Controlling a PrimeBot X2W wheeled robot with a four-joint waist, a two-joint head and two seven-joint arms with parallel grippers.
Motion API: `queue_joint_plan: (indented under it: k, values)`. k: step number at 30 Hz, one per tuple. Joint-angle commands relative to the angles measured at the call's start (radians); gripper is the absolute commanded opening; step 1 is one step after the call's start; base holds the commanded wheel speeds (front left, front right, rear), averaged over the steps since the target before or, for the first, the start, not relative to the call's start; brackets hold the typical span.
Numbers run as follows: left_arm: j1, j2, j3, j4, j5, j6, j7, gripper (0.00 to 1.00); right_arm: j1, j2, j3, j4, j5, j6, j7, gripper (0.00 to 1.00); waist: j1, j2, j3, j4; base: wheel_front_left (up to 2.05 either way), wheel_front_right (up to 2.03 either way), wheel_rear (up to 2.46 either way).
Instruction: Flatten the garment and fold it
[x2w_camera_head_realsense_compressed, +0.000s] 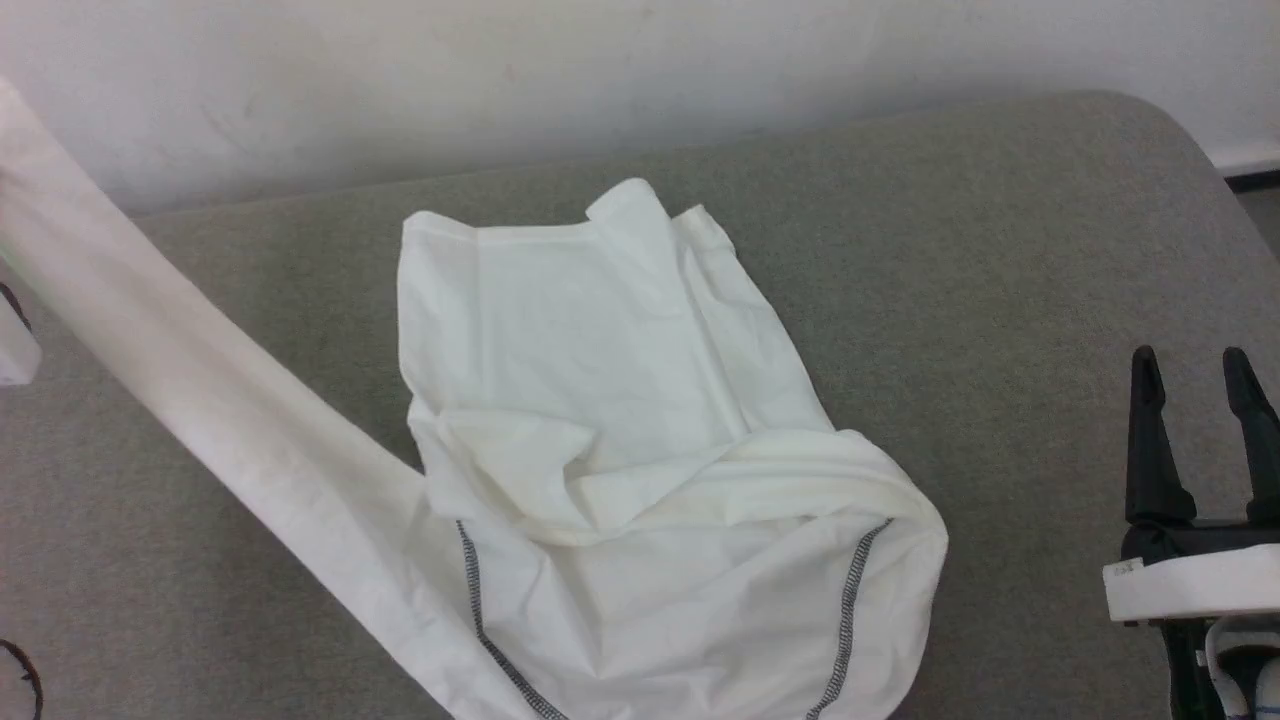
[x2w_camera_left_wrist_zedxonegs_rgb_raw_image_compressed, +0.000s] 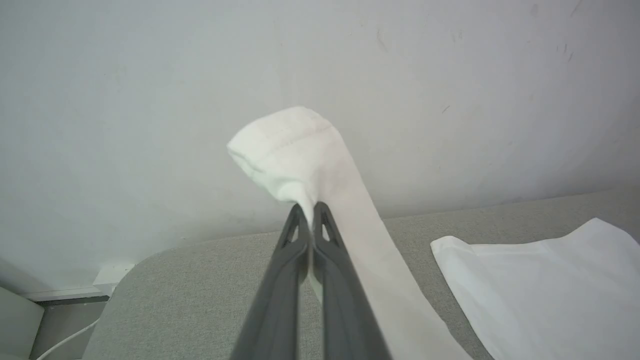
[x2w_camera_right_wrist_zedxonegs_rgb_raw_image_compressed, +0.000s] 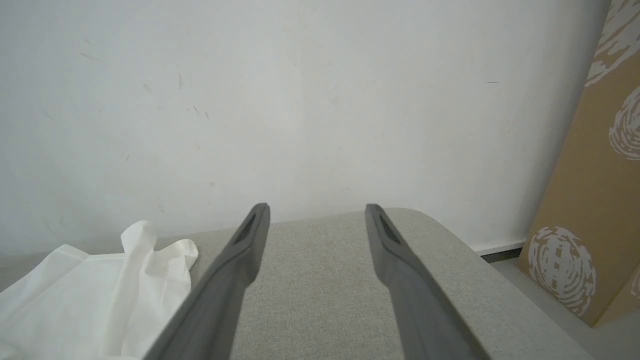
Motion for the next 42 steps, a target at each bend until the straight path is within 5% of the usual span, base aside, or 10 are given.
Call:
queue_joint_plan:
  k: [1,12,21,32,40,41,42]
  values:
    - [0.042,-0.008,0.009,-0.070,-0.006,0.030,-0.001,0.00,0.015,0.004,-0.001,-0.010,0.008,-0.001,0.007,1.00,0.0002,0.0001,-0.085,0.086,0.00,0.00,0.00]
    - [0.219,-0.135,-0.050,-0.574,0.013,0.253,0.084,0.00,0.038,0.004,-0.004,-0.031,0.017,-0.001,0.032,1.00,0.0002,0.0001,-0.123,0.118,0.00,0.00,0.00]
    - [0.210,-0.365,-0.305,-0.603,0.122,0.357,0.137,0.00,0.041,0.004,0.024,-0.028,0.031,-0.001,0.033,1.00,0.0002,0.0001,-0.125,0.052,0.00,0.00,0.00]
    - [0.210,-0.595,-0.539,-0.365,0.173,0.334,0.103,0.00,0.038,0.004,0.027,-0.025,0.044,-0.001,0.029,1.00,0.0002,0.0001,-0.068,-0.027,0.00,0.00,0.00]
    - [0.196,-0.663,-0.687,-0.167,0.216,0.259,0.090,0.00,0.024,0.004,0.059,0.012,0.052,-0.001,0.016,1.00,0.0002,0.0001,-0.013,-0.029,0.00,0.00,0.00]
    - [0.202,-0.668,-0.707,-0.148,0.215,0.248,0.098,0.36,0.021,0.004,0.061,0.019,0.052,-0.001,0.014,1.00,0.0002,0.0001,-0.012,-0.027,0.00,0.00,0.00]
    - [0.207,-0.673,-0.724,-0.134,0.213,0.236,0.102,1.00,0.019,0.004,0.062,0.025,0.053,-0.001,0.014,1.00,0.0002,0.0001,-0.011,-0.024,0.00,0.00,0.00]
